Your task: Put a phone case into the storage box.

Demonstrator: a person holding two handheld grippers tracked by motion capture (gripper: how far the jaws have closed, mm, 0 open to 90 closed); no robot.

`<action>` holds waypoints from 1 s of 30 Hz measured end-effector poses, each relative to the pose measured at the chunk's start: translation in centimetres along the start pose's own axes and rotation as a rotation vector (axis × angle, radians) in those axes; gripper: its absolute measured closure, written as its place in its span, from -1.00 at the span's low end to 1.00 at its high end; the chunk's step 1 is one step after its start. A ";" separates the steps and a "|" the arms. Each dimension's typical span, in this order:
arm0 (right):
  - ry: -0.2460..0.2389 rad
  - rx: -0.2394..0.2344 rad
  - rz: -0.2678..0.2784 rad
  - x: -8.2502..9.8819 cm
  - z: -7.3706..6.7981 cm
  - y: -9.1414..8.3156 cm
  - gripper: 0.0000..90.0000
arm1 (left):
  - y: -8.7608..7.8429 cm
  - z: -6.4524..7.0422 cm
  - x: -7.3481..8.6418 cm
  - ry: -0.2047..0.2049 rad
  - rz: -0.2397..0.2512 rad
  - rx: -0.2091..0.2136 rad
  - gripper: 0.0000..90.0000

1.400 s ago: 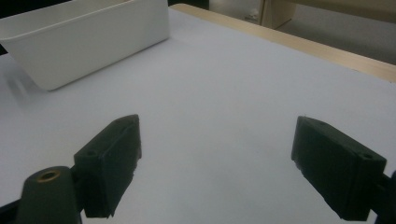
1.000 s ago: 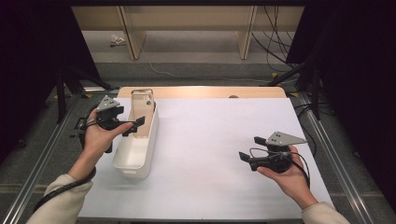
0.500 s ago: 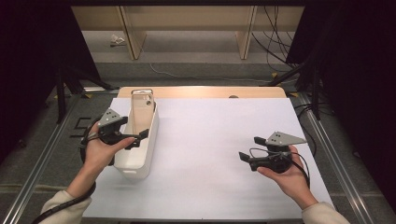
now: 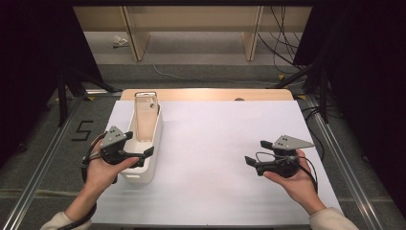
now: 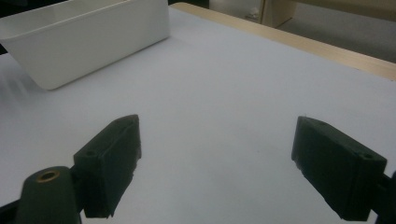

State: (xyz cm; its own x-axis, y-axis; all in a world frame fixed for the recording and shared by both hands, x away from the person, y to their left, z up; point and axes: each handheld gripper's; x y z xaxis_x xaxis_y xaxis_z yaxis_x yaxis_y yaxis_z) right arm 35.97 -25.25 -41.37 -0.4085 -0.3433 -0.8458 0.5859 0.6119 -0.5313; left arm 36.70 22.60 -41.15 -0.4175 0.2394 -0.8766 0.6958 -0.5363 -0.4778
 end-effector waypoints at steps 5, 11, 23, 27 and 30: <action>0.000 0.000 -0.001 0.0 0.0 0.0 -0.63 | -0.2 0.7 0.5 0.011 0.007 0.013 -0.95; 0.000 0.000 -0.001 0.0 0.0 0.0 -0.63 | -0.4 1.5 1.1 0.030 0.011 0.024 -0.93; 0.006 0.000 0.006 0.0 0.0 0.0 -0.63 | -0.6 2.4 2.5 0.051 0.011 0.026 -0.94; 0.001 0.001 0.005 0.0 0.0 -0.1 -0.63 | -0.4 2.6 2.6 0.061 0.011 0.029 -0.94; 0.004 0.000 0.005 0.0 0.1 -0.1 -0.63 | -0.3 2.7 2.7 0.070 0.009 0.028 -0.94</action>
State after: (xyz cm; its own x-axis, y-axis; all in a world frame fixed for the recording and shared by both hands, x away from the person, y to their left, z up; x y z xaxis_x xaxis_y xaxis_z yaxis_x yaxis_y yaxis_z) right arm 35.97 -25.32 -41.34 -0.4082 -0.3375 -0.8482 0.5880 0.6135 -0.5272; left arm 33.77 21.26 -43.21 -0.3687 0.2900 -0.8832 0.6822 -0.5610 -0.4690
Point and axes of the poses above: each handheld gripper's, and its own axes: y roughly forward along the jaws, x roughly out of its underside, z roughly to its right, and after that the axes turned 3 degrees about -z, right-handed
